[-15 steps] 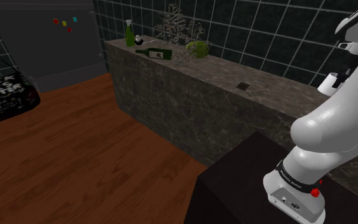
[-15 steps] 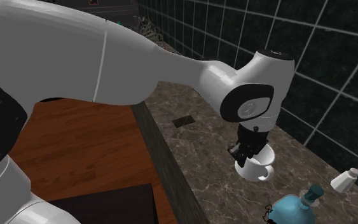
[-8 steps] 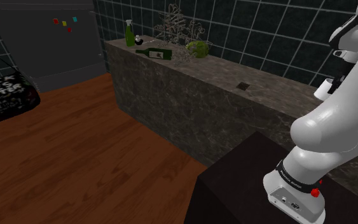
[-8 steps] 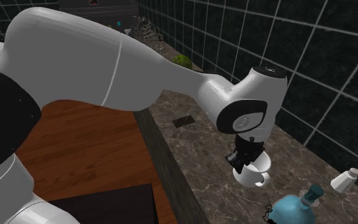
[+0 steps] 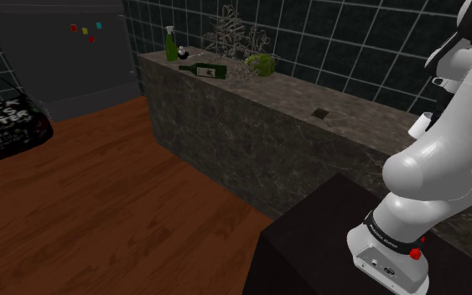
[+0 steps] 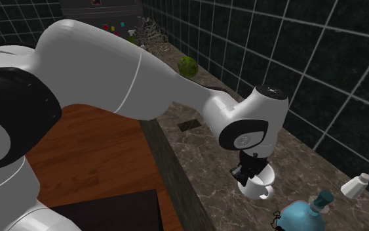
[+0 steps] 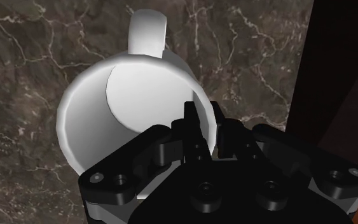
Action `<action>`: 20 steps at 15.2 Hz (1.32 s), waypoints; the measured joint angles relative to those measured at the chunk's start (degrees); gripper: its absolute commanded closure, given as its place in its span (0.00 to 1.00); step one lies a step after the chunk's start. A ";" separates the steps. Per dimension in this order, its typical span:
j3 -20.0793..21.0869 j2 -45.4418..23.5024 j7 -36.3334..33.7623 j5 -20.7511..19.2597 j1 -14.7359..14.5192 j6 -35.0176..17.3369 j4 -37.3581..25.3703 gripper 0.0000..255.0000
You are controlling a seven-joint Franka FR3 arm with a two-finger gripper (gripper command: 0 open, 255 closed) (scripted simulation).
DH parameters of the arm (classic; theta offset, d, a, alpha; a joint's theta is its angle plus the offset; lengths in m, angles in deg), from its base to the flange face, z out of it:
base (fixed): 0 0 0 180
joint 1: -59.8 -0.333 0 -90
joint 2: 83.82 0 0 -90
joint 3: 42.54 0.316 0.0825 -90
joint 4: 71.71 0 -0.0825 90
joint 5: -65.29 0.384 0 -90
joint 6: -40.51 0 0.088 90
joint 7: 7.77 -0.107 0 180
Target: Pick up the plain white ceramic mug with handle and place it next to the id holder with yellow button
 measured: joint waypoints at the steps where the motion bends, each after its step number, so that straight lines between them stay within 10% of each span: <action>1: 0.10 -0.56 0.46 0.56 0.22 -0.75 0.38 1.00; 10: 0.76 -2.76 1.87 2.78 0.91 -3.22 1.38 1.00; 11: 0.76 -2.77 1.87 2.79 0.91 -3.22 1.38 0.00; 20: 0.00 -0.26 0.11 0.28 -0.03 0.31 -0.58 0.00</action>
